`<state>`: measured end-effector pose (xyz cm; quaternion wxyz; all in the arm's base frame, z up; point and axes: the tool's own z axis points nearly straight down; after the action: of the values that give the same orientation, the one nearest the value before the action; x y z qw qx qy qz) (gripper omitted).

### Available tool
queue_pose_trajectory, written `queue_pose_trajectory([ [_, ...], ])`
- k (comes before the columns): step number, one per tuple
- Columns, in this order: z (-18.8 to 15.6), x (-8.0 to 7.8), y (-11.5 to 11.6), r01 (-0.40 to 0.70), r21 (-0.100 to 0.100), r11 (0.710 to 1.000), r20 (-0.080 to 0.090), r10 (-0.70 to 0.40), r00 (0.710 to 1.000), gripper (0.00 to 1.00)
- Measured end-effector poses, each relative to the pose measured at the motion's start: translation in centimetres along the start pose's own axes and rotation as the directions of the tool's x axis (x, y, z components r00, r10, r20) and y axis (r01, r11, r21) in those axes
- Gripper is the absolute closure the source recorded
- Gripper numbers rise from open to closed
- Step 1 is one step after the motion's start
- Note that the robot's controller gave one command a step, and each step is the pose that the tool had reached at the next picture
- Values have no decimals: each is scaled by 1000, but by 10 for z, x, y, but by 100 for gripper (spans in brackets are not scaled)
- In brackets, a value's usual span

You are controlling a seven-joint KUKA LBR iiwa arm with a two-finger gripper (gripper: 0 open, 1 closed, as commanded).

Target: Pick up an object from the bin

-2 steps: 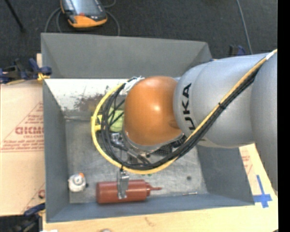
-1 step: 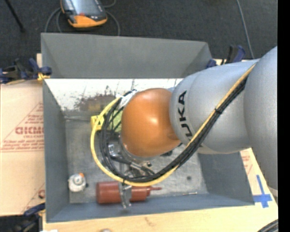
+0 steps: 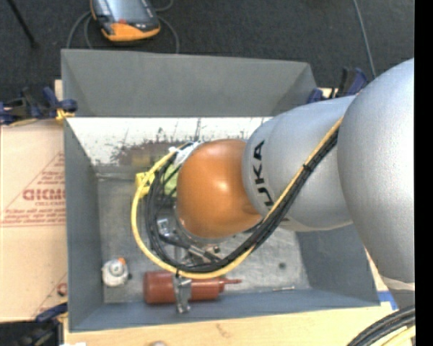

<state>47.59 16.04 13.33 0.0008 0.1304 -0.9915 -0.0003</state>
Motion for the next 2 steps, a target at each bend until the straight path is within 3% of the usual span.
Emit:
queue_pose_trajectory([
  [1, 47, -5, 8, 300, 6, 954, 18, -300, 954, 0],
  [2, 55, -5, -17, 255, 7, 967, 48, -255, 966, 100],
])
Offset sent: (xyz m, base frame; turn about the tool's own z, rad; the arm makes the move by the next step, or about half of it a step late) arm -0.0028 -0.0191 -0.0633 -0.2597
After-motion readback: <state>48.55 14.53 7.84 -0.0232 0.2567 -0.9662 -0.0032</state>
